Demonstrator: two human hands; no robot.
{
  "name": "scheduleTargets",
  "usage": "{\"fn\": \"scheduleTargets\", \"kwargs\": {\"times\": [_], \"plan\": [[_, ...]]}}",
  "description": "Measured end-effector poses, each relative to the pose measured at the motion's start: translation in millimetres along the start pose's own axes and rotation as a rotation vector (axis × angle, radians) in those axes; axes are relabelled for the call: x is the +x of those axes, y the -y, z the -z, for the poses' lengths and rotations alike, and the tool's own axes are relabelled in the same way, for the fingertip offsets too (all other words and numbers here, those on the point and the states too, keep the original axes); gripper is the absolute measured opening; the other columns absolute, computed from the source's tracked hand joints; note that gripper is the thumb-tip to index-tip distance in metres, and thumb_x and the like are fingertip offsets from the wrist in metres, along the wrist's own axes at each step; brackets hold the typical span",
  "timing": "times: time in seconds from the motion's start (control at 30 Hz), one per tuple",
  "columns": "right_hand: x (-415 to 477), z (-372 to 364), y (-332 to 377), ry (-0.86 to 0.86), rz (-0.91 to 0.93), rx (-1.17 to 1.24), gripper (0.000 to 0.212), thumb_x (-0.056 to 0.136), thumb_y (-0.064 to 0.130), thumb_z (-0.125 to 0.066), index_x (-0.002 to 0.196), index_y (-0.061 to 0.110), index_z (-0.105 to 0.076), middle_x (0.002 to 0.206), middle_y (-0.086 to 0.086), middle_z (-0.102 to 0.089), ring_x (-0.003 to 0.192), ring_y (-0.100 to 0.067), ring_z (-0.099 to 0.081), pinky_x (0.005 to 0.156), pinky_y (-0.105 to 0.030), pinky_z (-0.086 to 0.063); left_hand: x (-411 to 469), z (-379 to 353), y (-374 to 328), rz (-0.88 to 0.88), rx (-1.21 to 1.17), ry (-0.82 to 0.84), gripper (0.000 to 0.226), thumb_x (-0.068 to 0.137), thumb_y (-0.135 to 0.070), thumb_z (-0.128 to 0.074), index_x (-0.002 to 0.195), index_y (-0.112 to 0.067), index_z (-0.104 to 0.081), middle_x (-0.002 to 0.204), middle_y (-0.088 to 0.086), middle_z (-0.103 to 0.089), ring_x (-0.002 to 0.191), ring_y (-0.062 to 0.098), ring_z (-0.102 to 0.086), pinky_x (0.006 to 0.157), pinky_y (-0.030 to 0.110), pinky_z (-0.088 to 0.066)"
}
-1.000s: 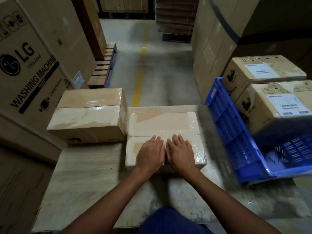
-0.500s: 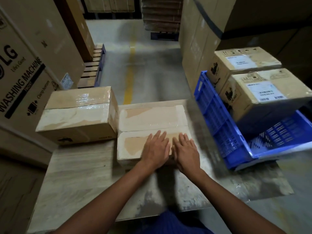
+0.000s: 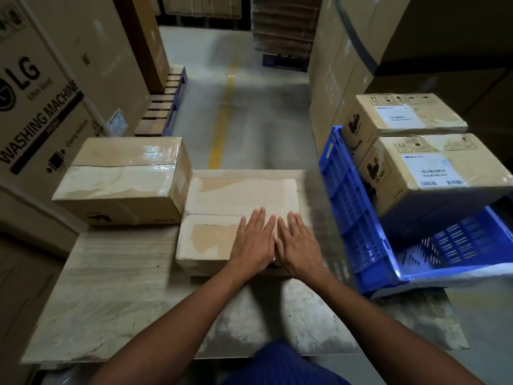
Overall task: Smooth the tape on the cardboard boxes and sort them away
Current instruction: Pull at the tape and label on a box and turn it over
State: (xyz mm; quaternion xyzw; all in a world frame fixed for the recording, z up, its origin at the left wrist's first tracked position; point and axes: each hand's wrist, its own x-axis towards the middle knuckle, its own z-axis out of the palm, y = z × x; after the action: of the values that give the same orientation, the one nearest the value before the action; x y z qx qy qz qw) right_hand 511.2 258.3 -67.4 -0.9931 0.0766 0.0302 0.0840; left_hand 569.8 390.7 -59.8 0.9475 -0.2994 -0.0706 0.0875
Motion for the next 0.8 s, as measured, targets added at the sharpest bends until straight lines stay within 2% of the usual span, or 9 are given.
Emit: {"fn": "scheduleTargets", "kwargs": {"times": [0.07,0.2,0.27,0.33,0.4,0.47,0.63,0.73,0.8], "plan": [[2.9,2.1,-2.7,-0.008,0.020,-0.031,0.064,0.100,0.048,-0.023,0.150,0.013,-0.043,0.155,-0.021,-0.040,0.147,-0.036,-0.034,0.113,-0.051,-0.037,1.9,1.4,1.1,0.010,0.003,0.018,0.058,0.103,-0.032,-0.028,0.159,-0.025,-0.017,0.168,0.006,-0.007,0.155,0.023,-0.006,0.124,0.046,-0.007],[25.4,22.7,-6.3,-0.052,0.063,-0.098,0.044,0.100,0.051,-0.032,0.126,0.022,-0.052,0.126,-0.009,-0.055,0.116,-0.027,-0.052,0.092,-0.045,-0.046,15.1,13.6,0.6,0.021,-0.005,-0.032,0.047,0.101,-0.030,-0.036,0.147,-0.025,-0.040,0.158,0.007,-0.034,0.143,0.025,-0.032,0.114,0.045,-0.028],[41.4,30.1,-7.9,-0.058,0.057,-0.041,0.045,0.104,0.046,-0.032,0.135,0.019,-0.049,0.140,-0.014,-0.050,0.129,-0.030,-0.049,0.101,-0.045,-0.044,27.9,22.1,-2.0,0.066,-0.021,-0.069,0.046,0.101,-0.031,-0.037,0.146,-0.025,-0.039,0.157,0.007,-0.034,0.138,0.026,-0.036,0.110,0.045,-0.033],[53.5,30.0,-10.1,0.020,0.068,-0.008,0.054,0.107,0.042,-0.026,0.153,0.014,-0.033,0.161,-0.022,-0.026,0.150,-0.035,-0.025,0.119,-0.045,-0.027,40.8,25.8,-4.2,0.126,-0.053,-0.053,0.052,0.103,-0.034,-0.034,0.154,-0.025,-0.028,0.165,0.006,-0.018,0.147,0.027,-0.025,0.117,0.050,-0.026],[59.6,24.6,-12.5,0.131,0.093,-0.027,0.061,0.107,0.041,-0.025,0.160,0.012,-0.014,0.166,-0.023,-0.005,0.155,-0.035,-0.004,0.123,-0.043,-0.015,48.7,21.2,-3.9,0.161,-0.062,0.019,0.055,0.106,-0.039,-0.027,0.158,-0.026,-0.019,0.168,0.004,-0.007,0.153,0.026,-0.009,0.122,0.054,-0.014],[59.0,20.3,-13.2,0.171,0.098,-0.037,0.068,0.106,0.044,-0.028,0.161,0.012,-0.004,0.166,-0.021,0.005,0.155,-0.034,0.005,0.123,-0.043,-0.015,51.2,15.8,-1.0,0.155,-0.031,0.053,0.054,0.106,-0.041,-0.024,0.158,-0.027,-0.018,0.168,0.003,-0.006,0.154,0.026,-0.006,0.123,0.055,-0.011],[53.9,12.7,-13.3,0.125,0.065,0.034,0.066,0.106,0.052,-0.016,0.161,0.017,-0.006,0.168,-0.016,0.005,0.155,-0.031,0.010,0.124,-0.051,-0.017,51.9,20.2,13.9,0.120,-0.034,0.057,0.053,0.107,-0.042,-0.024,0.158,-0.027,-0.021,0.168,0.000,-0.010,0.154,0.023,-0.009,0.124,0.050,-0.010],[43.9,14.0,-5.0,0.053,-0.024,0.132,0.068,0.106,0.052,-0.026,0.161,0.016,-0.011,0.168,-0.018,0.001,0.155,-0.036,0.004,0.122,-0.052,-0.022,43.5,25.3,32.4,0.229,-0.063,-0.038,0.055,0.106,-0.046,-0.024,0.158,-0.025,-0.023,0.168,0.003,-0.011,0.154,0.025,-0.008,0.124,0.051,-0.009],[38.0,15.5,3.4,0.019,-0.160,0.299,0.076,0.104,0.048,-0.040,0.161,0.014,-0.004,0.168,-0.018,0.001,0.154,-0.036,-0.008,0.120,-0.048,-0.028,37.0,30.2,50.8,0.365,-0.035,-0.090,0.054,0.105,-0.048,-0.027,0.154,-0.025,-0.030,0.167,0.006,-0.014,0.154,0.030,-0.009,0.121,0.057,-0.010]]}}
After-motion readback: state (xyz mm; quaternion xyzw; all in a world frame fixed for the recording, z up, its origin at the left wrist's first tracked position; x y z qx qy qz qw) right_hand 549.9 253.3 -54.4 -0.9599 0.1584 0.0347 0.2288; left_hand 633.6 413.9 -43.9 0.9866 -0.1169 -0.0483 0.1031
